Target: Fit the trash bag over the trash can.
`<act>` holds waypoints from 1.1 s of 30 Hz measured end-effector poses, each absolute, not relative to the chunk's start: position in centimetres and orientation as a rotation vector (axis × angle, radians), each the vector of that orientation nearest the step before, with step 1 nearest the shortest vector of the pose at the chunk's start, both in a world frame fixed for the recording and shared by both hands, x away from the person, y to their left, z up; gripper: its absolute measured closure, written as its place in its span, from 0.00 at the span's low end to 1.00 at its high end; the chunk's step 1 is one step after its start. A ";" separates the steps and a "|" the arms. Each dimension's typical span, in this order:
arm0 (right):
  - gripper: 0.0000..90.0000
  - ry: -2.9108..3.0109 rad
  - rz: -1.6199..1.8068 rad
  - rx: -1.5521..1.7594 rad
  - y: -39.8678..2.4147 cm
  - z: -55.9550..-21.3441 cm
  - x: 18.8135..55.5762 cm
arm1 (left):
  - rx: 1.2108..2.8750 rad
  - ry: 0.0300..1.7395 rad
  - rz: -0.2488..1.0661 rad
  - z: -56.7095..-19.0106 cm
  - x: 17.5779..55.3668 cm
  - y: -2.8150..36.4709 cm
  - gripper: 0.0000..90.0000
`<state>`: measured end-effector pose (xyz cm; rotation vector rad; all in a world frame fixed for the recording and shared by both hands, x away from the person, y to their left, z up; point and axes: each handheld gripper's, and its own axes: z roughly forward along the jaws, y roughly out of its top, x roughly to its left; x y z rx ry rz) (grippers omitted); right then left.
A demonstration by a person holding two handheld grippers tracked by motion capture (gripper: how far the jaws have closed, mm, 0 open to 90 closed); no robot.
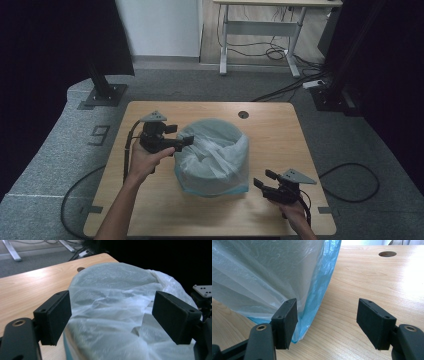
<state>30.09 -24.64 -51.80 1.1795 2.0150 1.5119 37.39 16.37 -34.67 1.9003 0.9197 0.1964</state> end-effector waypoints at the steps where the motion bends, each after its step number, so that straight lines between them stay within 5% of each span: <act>1: 0.36 2.014 1.512 1.181 -24.6 -51.8 30.1 | 1.906 0.918 0.207 -34.6 37.5 16.2 0.18; 33: 0.36 2.043 1.496 1.153 -25.0 -51.6 29.8 | 2.214 0.777 0.116 -34.0 42.6 5.6 0.26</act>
